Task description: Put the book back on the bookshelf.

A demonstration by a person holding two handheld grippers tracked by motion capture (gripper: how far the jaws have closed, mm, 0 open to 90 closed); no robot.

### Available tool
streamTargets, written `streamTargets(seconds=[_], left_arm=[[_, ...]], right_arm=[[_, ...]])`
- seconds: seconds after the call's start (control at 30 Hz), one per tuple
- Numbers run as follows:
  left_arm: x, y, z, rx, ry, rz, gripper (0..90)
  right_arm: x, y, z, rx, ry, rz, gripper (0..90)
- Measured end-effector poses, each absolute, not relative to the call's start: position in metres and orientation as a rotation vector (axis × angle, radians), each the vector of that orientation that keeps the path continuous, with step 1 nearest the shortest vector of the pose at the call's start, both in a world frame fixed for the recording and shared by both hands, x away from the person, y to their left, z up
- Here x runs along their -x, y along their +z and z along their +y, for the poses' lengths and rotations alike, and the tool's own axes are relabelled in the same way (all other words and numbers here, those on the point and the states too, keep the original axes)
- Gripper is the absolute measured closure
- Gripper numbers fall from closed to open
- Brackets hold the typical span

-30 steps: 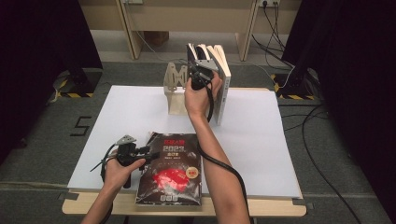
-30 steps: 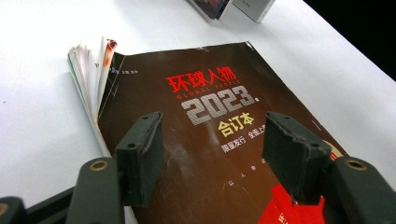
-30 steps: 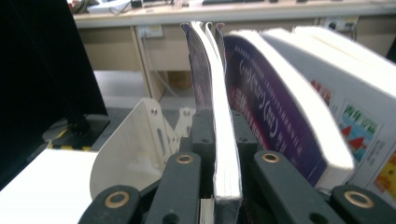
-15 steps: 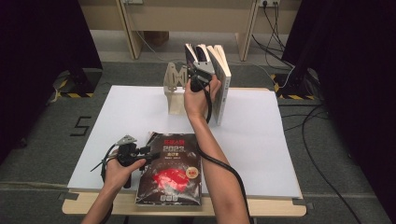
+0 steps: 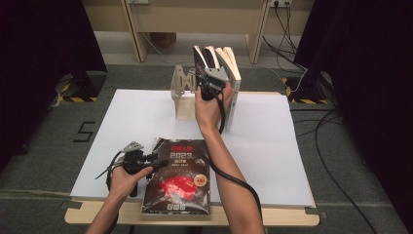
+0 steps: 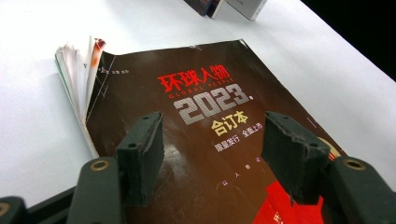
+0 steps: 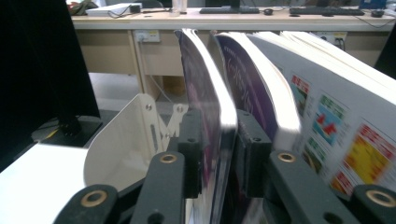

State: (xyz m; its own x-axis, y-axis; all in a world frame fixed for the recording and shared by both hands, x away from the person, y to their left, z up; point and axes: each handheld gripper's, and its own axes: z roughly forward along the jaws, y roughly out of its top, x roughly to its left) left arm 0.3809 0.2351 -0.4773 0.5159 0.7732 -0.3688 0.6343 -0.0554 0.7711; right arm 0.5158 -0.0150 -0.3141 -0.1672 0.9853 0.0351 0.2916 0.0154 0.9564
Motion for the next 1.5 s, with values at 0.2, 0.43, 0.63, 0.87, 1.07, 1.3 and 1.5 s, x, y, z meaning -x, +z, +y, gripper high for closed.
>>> streamTargets(seconds=[0.2,0.43,0.63,0.87,1.07,1.3,1.5], left_arm=[[-0.381,-0.477,0.233,-1.76,0.172,1.179,38.5],[-0.38,-0.477,0.233,-1.765,0.175,1.178,38.5],[-0.38,-0.477,0.233,-1.764,0.176,1.182,38.5],[-0.381,-0.476,0.237,-1.76,0.208,1.2,38.3],[-0.383,-0.482,0.244,-1.762,0.25,1.264,38.4],[-0.384,-0.482,0.246,-1.769,0.259,1.277,38.4],[-0.385,-0.485,0.25,-1.774,0.266,1.306,38.3]], right_arm=[[-0.491,-0.318,-0.032,-1.34,1.219,1.57,72.0],[-0.477,-0.321,-0.051,-1.378,1.24,1.568,69.7],[-0.476,-0.325,-0.061,-1.402,1.245,1.582,67.0],[-0.475,-0.334,-0.067,-1.431,1.244,1.624,65.1],[-0.471,-0.343,-0.079,-1.467,1.245,1.656,64.2],[-0.456,-0.358,-0.091,-1.502,1.244,1.786,63.2],[-0.445,-0.375,-0.104,-1.534,1.19,1.866,62.6]])
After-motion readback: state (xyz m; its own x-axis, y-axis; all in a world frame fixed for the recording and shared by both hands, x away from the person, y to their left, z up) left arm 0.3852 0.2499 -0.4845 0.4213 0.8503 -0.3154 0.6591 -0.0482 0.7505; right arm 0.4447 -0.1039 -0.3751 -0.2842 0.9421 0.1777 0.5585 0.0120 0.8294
